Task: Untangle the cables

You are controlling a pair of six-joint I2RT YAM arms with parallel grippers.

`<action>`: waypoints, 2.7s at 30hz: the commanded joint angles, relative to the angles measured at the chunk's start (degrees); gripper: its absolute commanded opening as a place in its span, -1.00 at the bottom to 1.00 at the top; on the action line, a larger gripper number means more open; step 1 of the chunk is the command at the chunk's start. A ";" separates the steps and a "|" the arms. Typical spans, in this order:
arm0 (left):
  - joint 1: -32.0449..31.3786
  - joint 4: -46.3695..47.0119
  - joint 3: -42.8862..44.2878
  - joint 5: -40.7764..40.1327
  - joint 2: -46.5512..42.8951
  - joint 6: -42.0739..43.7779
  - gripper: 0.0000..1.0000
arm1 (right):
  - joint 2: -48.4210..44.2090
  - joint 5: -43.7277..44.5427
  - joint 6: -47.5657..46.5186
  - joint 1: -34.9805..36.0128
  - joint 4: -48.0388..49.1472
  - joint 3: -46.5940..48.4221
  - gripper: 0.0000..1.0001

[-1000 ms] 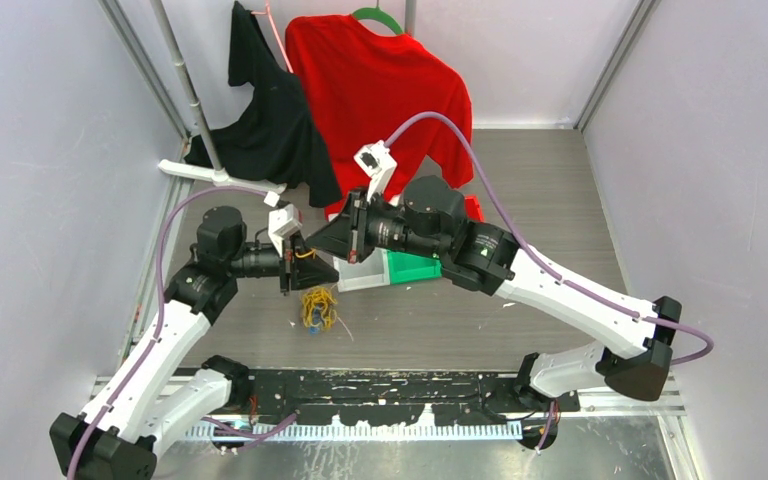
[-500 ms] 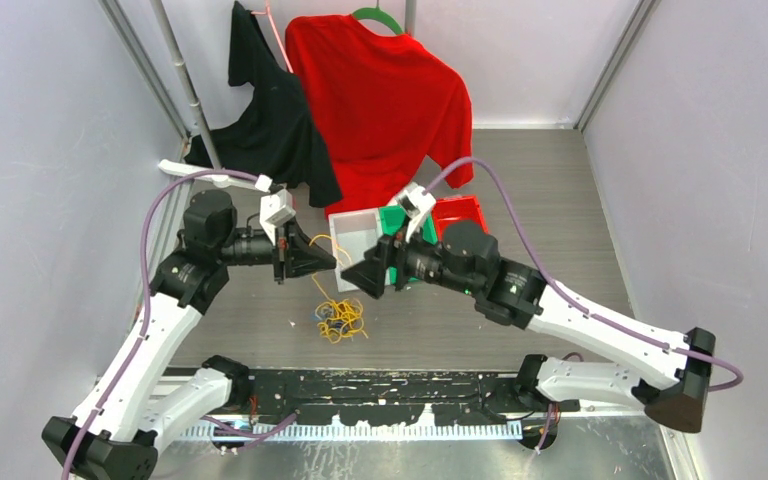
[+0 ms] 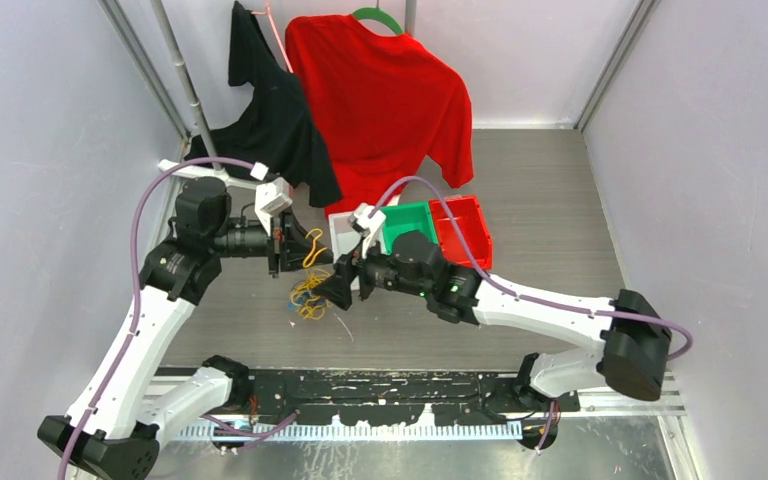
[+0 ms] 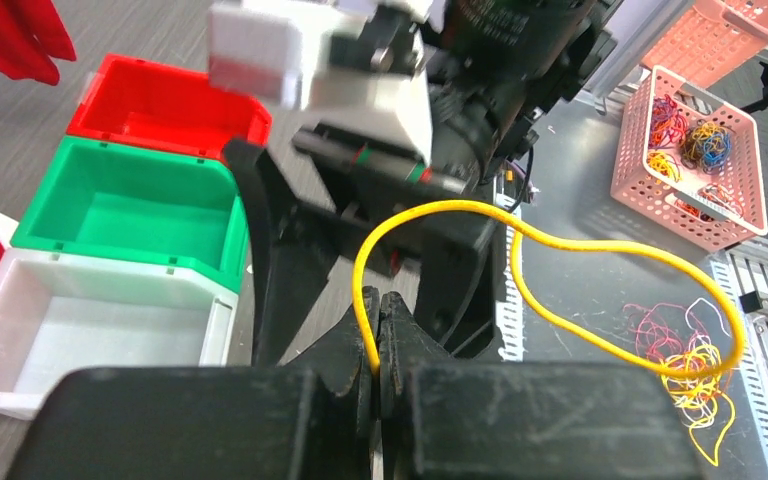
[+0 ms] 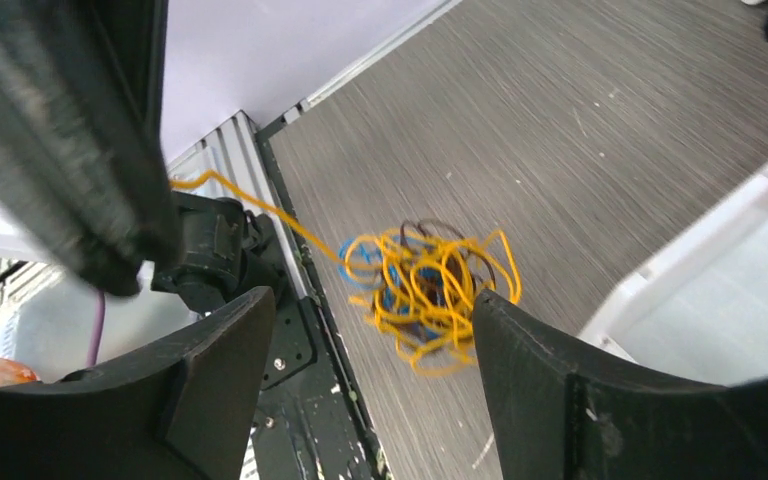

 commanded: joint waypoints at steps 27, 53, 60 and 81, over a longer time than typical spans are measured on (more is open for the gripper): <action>0.02 7.33 17.18 0.77 -0.68 -10.26 -1.00 | 14.75 13.69 6.03 3.65 29.59 -9.00 0.17; -0.05 8.85 23.41 -1.33 3.23 -7.44 -1.00 | -7.08 14.74 -1.74 5.68 18.46 -12.14 0.67; -0.05 8.50 28.02 -1.43 5.88 -7.64 -1.00 | 4.40 16.47 -5.52 7.96 19.04 -2.45 0.63; -0.10 10.93 53.46 -8.31 14.26 -3.62 -1.00 | 21.39 24.15 2.52 7.92 34.72 -12.37 0.28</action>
